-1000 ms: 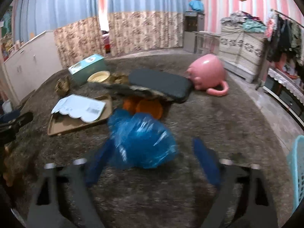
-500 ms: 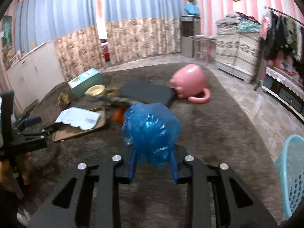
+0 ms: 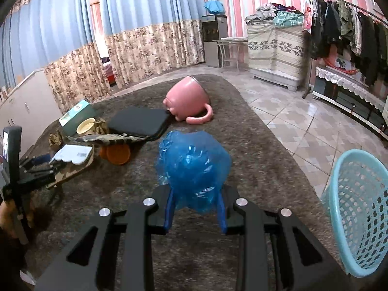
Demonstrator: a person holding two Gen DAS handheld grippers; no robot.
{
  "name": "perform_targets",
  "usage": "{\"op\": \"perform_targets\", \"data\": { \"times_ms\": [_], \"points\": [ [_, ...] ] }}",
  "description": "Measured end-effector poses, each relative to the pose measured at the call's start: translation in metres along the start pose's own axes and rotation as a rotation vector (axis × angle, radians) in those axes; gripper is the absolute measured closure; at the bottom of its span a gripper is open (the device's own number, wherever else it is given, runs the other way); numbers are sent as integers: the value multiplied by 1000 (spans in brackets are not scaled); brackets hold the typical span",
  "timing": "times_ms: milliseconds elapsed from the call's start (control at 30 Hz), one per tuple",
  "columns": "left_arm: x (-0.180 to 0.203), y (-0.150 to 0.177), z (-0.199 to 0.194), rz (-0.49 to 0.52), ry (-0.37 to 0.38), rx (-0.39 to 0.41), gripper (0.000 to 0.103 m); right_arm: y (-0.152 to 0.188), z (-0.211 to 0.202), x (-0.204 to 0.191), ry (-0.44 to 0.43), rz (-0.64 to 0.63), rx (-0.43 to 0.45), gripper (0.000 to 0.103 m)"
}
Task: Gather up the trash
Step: 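Grasp the blue plastic bag with the right tool while the left tool grasps the white paper slip, then carry the blue bag and white paper slip over the light-blue basket with both tools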
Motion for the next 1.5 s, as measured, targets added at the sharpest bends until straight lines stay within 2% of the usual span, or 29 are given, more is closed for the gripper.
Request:
{"op": "perform_targets", "data": {
  "times_ms": [133,467,600,700,933,1067,1300,1500],
  "points": [
    [8,-10,2,26,14,10,52,-1,-1,8,12,12,3,74],
    [-1,-25,2,39,24,31,93,-5,-9,30,41,45,23,74],
    [-7,-31,-6,38,17,52,101,-8,-16,38,49,51,38,74],
    [-7,-36,-16,33,9,77,103,-10,-21,45,59,63,49,74],
    [0,-69,-51,14,17,165,103,-13,-33,69,90,88,73,74],
    [20,-90,-66,-3,46,203,103,-16,-45,90,113,121,97,74],
    [98,-115,-84,10,148,254,103,-21,-75,148,225,190,146,74],
    [191,-124,-97,38,297,271,103,-20,-106,205,373,225,184,74]
  ]
}}
Point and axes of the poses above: each gripper's, at about its wrist camera, not at the fingertips, and z roughly the way its jaws point, x to its right, y to its underside, the point moved 7 cm from there along z, roughly the way its jaws point, and after that the axes turned 12 degrees about x, right-handed, at the moved point
